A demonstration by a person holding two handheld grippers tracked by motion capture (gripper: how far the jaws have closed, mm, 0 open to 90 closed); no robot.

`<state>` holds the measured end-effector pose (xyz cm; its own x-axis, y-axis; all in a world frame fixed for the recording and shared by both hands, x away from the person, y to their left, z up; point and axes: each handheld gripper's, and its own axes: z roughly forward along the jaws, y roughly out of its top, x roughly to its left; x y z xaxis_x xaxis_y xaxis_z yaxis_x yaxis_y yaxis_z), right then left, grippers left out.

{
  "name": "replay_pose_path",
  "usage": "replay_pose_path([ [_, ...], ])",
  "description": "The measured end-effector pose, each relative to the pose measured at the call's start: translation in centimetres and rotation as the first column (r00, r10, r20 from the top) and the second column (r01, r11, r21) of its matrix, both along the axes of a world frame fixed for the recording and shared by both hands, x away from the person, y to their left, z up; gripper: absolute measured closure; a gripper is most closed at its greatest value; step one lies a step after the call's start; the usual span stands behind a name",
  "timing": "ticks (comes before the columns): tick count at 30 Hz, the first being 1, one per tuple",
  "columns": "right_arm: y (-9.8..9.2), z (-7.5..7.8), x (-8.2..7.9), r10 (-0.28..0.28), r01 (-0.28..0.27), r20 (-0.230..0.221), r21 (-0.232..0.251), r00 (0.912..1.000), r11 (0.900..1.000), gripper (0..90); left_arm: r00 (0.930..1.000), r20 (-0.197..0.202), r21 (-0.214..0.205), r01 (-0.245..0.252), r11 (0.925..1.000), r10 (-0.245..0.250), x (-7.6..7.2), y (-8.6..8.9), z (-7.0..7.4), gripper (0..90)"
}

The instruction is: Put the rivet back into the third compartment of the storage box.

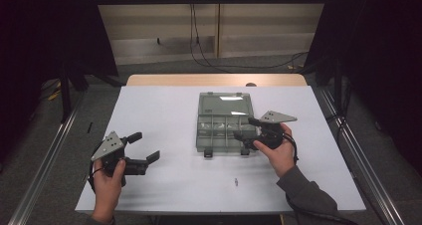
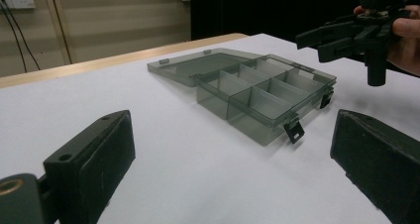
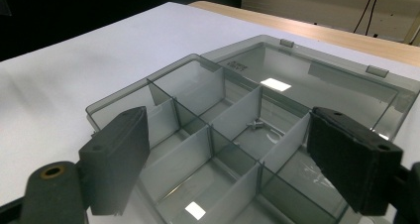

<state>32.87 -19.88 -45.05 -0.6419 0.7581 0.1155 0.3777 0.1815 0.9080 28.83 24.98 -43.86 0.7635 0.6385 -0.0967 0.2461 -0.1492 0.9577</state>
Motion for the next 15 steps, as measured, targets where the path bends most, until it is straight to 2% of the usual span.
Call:
replay_pose_path([
  [5, -0.2, 0.0, -0.8, 0.026, -0.026, 0.002, -0.003, 0.9997, 0.9997, 13.5, 1.0, 0.0, -0.003, -0.002, 1.0, 0.002, 0.0, 0.0, 0.0, 3.5],
  [15, -1.0, 0.0, -2.2, 0.033, -0.033, 0.006, 0.009, 0.9994, 0.9994, 13.0, 1.0, -0.001, 0.01, -0.004, 0.9999, 0.004, 0.0, -0.1, 0.0, 3.5],
])
